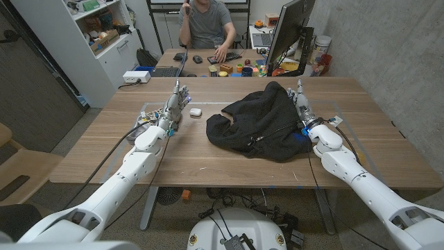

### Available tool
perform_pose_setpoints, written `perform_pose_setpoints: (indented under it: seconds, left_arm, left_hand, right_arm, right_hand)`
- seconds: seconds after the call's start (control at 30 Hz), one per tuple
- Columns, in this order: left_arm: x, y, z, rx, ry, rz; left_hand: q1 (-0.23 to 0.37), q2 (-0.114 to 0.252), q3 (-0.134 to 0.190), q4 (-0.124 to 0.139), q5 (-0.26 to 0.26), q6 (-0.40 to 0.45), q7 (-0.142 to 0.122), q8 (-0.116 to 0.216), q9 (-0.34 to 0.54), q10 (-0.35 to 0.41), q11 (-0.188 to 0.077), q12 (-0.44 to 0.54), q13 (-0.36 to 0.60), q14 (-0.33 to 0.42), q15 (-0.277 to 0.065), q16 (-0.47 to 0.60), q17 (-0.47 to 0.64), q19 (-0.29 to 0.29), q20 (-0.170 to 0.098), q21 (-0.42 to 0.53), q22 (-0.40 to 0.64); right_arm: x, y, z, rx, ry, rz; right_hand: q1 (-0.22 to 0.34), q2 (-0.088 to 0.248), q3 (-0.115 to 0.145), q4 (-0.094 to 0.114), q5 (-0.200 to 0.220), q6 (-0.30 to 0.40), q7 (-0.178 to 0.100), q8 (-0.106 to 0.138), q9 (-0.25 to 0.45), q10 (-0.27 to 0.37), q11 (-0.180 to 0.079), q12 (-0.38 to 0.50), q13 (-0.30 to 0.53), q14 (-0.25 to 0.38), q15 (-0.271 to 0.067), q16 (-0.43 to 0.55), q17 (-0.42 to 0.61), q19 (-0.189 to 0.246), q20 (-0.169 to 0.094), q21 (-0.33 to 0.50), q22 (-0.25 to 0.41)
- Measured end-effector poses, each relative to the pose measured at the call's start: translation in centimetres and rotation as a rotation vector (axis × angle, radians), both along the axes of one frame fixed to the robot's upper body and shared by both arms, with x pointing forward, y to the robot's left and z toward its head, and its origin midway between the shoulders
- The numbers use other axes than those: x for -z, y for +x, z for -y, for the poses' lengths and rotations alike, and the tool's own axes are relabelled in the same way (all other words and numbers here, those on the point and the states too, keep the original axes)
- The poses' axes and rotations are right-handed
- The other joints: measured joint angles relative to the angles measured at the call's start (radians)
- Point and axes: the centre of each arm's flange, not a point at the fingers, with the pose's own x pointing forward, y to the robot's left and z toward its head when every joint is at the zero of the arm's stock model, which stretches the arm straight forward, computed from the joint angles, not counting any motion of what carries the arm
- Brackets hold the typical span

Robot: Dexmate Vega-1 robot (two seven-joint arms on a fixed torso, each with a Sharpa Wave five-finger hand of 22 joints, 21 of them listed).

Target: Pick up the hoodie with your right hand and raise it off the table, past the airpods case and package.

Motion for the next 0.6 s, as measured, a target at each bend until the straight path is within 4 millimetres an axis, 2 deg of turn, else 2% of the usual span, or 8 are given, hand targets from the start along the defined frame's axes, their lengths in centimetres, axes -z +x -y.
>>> perform_pose_setpoints:
  seconds: [0.3,0.37,0.5,0.6]
  left_arm:
    - [0.2,-0.1,0.2,0.005,0.016,0.001]
    - [0.0,-0.2,-0.1,0.0,-0.033,0.01]
    - [0.2,-0.1,0.4,0.01,0.015,0.004]
    - [0.2,-0.2,0.3,0.007,-0.013,0.007]
  left_hand:
    - [0.0,0.0,0.0,0.0,0.0,0.0,0.0,0.0,0.0,0.0,0.0,0.0,0.0,0.0,0.0,0.0,0.0,0.0,0.0,0.0,0.0]
    - [0.0,0.0,0.0,0.0,0.0,0.0,0.0,0.0,0.0,0.0,0.0,0.0,0.0,0.0,0.0,0.0,0.0,0.0,0.0,0.0,0.0]
    - [0.0,0.0,0.0,0.0,0.0,0.0,0.0,0.0,0.0,0.0,0.0,0.0,0.0,0.0,0.0,0.0,0.0,0.003,-0.003,0.0,0.0]
    - [0.0,0.0,0.0,0.0,0.0,0.0,0.0,0.0,0.0,0.0,0.0,0.0,0.0,0.0,0.0,0.0,0.0,0.003,-0.003,0.0,0.0]
  right_arm:
    - [0.1,0.0,-0.2,0.0,-0.011,-0.001]
    - [0.1,0.0,-0.2,0.003,-0.016,-0.001]
    - [-0.5,-0.9,0.0,0.02,-0.059,0.022]
    - [-0.7,-1.0,0.1,0.051,-0.082,0.028]
  right_hand:
    - [0.0,0.0,0.0,0.0,0.0,0.0,0.0,0.0,0.0,-0.003,0.003,0.0,0.0,0.0,0.0,0.0,0.0,0.0,0.0,0.0,0.0]
    - [0.0,0.0,0.0,0.0,0.0,0.0,0.0,0.0,0.0,-0.003,0.003,0.0,0.0,0.0,0.0,0.0,0.0,0.0,0.0,0.0,0.0]
    - [0.005,0.005,-0.003,-0.003,0.0,-0.007,-0.007,0.0,0.0,-0.003,0.003,0.008,0.0,0.0,0.0,0.007,0.0,0.018,0.018,0.0,0.0]
    - [0.019,0.002,0.002,-0.015,0.0,-0.007,-0.007,0.0,0.0,0.005,0.003,0.008,0.0,0.0,0.0,0.012,0.0,0.025,0.025,0.0,0.0]
